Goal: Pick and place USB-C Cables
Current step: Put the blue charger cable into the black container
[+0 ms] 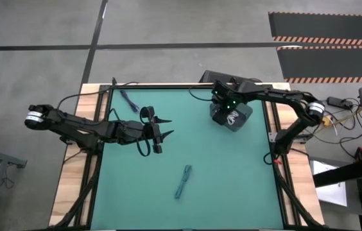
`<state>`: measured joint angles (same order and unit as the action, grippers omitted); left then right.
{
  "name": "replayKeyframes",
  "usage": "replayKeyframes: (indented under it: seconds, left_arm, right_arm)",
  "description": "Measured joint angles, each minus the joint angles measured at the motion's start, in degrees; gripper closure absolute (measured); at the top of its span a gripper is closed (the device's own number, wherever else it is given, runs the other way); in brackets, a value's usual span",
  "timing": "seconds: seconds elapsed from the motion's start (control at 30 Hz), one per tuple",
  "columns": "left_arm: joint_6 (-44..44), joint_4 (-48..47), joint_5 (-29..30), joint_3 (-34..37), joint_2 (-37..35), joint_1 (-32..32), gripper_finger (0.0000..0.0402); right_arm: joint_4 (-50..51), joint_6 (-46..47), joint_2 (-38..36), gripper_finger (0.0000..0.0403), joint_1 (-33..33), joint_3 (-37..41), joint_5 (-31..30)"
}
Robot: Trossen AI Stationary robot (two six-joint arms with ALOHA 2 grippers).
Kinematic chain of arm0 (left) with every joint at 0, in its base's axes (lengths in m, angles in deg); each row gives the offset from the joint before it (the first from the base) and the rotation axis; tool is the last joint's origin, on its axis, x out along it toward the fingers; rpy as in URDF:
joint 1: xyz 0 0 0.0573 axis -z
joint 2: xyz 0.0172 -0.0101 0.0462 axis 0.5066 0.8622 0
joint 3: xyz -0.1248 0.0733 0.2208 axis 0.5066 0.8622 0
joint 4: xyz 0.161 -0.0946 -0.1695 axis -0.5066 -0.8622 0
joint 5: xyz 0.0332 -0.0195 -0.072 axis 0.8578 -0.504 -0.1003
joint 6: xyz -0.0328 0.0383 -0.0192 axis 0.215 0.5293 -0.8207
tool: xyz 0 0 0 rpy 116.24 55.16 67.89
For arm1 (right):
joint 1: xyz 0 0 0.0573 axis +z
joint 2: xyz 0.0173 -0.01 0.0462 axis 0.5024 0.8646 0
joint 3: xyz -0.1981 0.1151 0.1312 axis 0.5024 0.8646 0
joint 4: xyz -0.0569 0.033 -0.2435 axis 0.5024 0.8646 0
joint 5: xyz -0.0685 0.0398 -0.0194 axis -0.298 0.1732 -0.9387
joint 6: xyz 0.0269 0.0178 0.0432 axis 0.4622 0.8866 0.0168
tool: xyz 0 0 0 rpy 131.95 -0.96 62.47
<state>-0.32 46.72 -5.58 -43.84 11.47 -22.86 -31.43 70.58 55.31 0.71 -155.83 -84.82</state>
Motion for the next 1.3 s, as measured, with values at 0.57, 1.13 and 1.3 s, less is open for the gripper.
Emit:
replayKeyframes:
  seconds: [0.57,1.13,1.3]
  left_arm:
    - [-9.02,-0.14,-0.02,0.0,0.0,0.0,0.023]
    - [-27.28,-0.76,-0.26,0.0,1.52,0.21,0.023]
    - [-32.69,-0.66,-0.72,-0.02,4.13,0.72,0.023]
  right_arm:
    - [-40.35,-0.29,-13.04,0.0335,12.96,20.31,-0.93]
    - [-71.85,-7.36,-21.99,0.0335,18.12,39.78,-0.91]
    - [-72.8,-9.17,-26.84,0.0335,18.09,42.04,-0.93]
